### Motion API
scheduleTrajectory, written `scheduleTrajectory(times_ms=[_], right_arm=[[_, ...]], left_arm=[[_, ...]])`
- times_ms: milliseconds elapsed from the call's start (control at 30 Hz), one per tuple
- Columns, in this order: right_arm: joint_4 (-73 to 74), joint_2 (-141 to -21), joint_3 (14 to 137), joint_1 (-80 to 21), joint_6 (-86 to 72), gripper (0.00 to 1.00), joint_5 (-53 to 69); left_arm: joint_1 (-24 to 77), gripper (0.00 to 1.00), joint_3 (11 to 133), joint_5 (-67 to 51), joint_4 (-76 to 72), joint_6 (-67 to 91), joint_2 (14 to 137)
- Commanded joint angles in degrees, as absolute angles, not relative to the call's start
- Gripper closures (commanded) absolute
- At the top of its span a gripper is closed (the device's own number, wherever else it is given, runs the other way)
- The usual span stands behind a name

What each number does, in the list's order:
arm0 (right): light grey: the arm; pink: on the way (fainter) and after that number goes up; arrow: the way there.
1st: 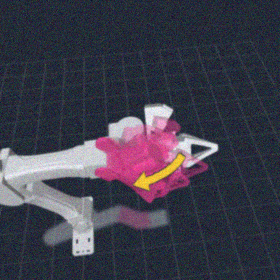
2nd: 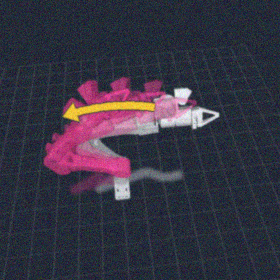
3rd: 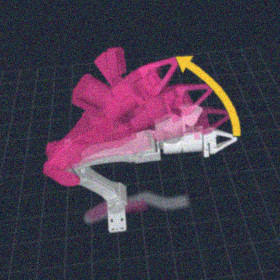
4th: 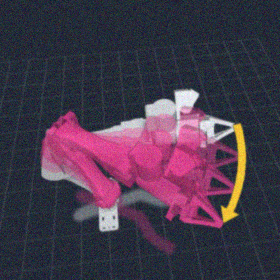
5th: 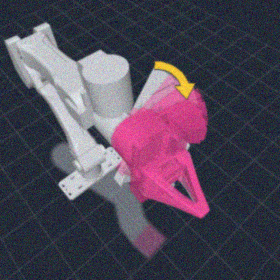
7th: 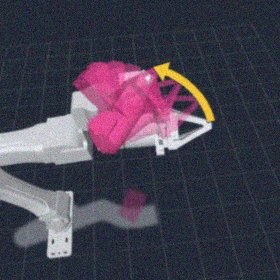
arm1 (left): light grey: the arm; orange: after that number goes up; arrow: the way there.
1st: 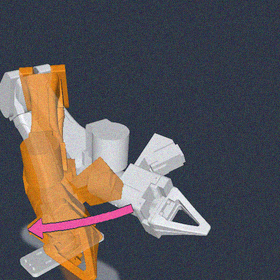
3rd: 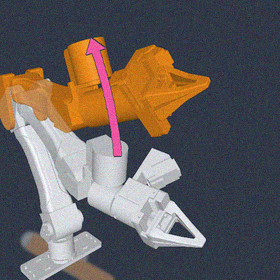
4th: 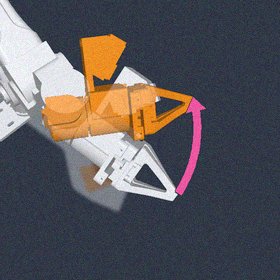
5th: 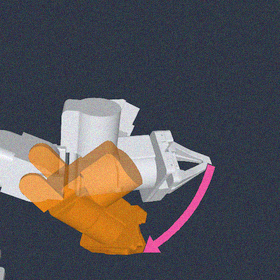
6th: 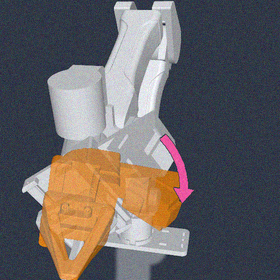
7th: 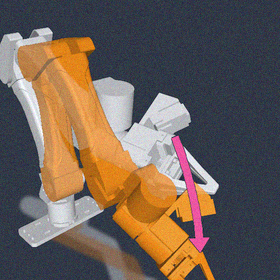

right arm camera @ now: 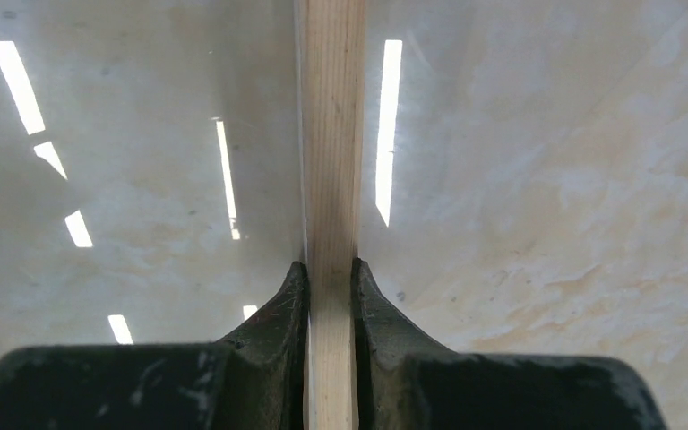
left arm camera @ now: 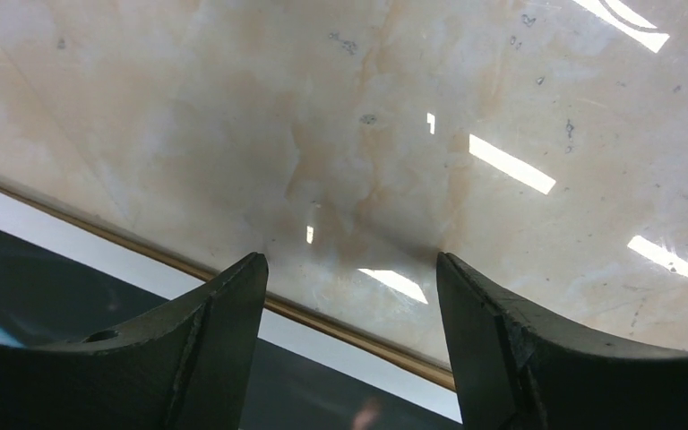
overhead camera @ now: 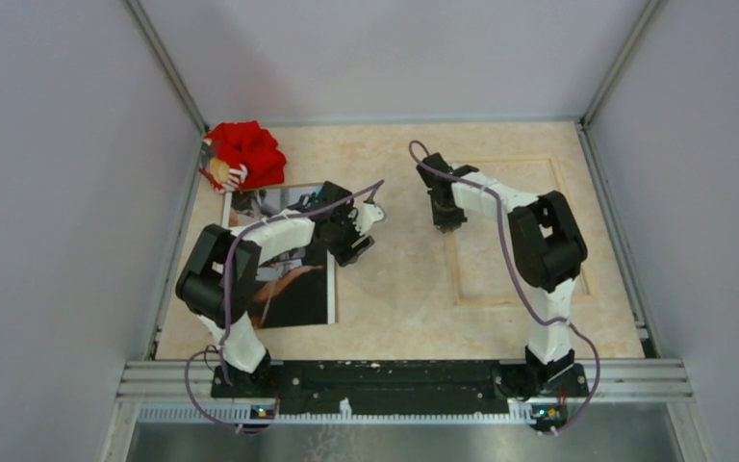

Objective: Put the photo into the frame

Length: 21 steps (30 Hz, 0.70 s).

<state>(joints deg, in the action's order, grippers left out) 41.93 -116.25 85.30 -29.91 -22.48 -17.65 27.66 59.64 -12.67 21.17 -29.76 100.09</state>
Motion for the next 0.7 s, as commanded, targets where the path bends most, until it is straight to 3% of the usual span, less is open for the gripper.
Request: scheduleTrajectory(times_ms=[0, 367, 433, 533, 667], right_arm=[[38.76, -110.03, 81.73, -25.81, -24.04, 0.99, -15.96], [37.02, -112.72, 84.45, -23.30, -24.92, 0.96, -15.84], [38.31, -112.63, 85.69, -22.95, -24.79, 0.88, -17.14], [39.33, -110.08, 86.30, -22.42, -25.99, 0.68, -16.40], [36.77, -103.19, 83.27, -22.43, -30.15, 0.51, -11.24]], left_arm=[[27.04, 0.24, 54.32, -4.78, 18.41, -33.99, 98.79], [20.98, 0.25, 51.69, -7.53, 22.29, -35.83, 93.92], [20.87, 0.25, 52.80, -6.75, 23.45, -35.94, 94.04], [19.19, 0.25, 55.20, -9.53, 25.54, -35.06, 94.30], [18.15, 0.24, 65.33, -15.94, 31.16, -31.83, 96.78]])
